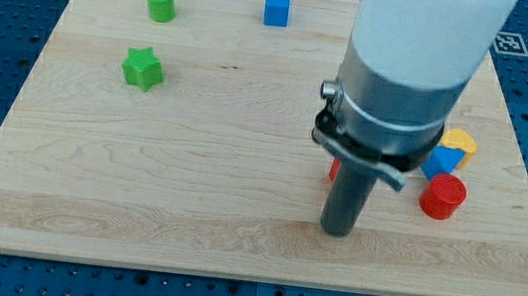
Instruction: Push the red star closer to the red circle
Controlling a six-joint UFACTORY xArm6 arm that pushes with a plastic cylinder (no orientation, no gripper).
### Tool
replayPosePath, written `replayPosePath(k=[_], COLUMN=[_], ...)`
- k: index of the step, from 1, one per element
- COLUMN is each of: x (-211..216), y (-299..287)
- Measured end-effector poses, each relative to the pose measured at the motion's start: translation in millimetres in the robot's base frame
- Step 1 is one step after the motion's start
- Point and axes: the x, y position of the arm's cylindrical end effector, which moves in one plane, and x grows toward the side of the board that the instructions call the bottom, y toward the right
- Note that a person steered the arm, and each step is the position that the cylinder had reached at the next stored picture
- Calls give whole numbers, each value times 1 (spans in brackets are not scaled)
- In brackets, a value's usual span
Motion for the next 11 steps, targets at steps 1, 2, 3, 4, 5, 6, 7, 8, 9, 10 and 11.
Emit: replayPosePath(k=[1,2,3,4,5,6,7,8,9,10,11], x=[24,11,-16,-27,-36,-46,-48,-49,-61,-79,-71], y=[-17,-35,-49,-44,-5,-1,-1,-15,-19,-19,16])
